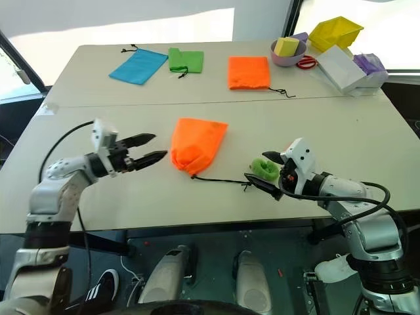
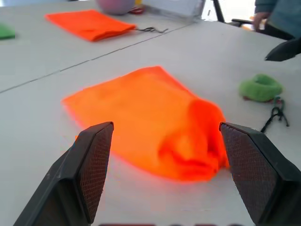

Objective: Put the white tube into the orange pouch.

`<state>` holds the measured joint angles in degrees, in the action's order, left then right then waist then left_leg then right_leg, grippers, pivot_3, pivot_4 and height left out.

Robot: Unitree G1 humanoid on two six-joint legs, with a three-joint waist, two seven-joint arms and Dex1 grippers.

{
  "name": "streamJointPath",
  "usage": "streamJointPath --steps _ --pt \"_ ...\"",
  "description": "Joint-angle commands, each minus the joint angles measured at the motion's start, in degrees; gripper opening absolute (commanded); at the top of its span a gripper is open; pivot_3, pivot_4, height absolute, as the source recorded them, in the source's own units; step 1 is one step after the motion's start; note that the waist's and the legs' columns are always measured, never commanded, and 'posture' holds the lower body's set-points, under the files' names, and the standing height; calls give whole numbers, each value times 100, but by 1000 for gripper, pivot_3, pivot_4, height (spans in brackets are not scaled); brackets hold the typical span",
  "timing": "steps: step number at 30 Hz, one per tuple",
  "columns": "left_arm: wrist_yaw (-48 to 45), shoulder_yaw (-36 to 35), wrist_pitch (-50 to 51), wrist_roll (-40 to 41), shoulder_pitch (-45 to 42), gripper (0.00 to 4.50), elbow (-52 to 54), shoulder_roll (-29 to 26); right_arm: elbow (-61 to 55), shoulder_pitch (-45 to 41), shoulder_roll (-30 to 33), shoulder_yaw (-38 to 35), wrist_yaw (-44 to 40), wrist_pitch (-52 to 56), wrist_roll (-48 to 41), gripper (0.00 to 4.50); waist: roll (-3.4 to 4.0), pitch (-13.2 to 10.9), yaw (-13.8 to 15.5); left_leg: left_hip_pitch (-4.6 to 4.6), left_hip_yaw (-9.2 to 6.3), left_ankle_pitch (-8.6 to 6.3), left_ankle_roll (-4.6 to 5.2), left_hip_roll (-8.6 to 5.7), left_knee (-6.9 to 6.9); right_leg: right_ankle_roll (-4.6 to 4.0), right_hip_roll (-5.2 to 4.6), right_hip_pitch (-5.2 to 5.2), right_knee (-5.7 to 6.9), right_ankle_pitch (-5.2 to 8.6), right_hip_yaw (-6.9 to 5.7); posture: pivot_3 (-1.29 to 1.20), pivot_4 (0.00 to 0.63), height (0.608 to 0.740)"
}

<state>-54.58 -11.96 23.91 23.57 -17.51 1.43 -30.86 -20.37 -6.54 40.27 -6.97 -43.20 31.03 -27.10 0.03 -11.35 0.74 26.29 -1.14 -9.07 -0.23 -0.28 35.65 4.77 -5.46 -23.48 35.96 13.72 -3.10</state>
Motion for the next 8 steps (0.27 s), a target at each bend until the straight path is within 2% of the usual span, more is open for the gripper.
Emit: streamJointPath --steps 1,4,8 --pt "316 -451 -35 86 466 3868 421 -191 73 72 118 -74 -132 -320 182 4397 11 7 -1 1 1 -1 -2 4 -4 -5 -7 -4 -22 -3 -3 0 150 740" --pt "622 -621 -106 -29 929 3868 594 -295 253 166 198 -81 -294 -521 298 4397 19 15 -4 20 27 -2 -2 20 -93 -40 -11 21 -159 -37 -9 0 150 740" --pt "754 -735 -164 121 1454 3868 857 -225 498 167 310 -166 -523 -575 310 4397 18 15 -3 22 90 -2 -1 20 -87 -28 -46 6 -167 -55 -4 0 150 740"
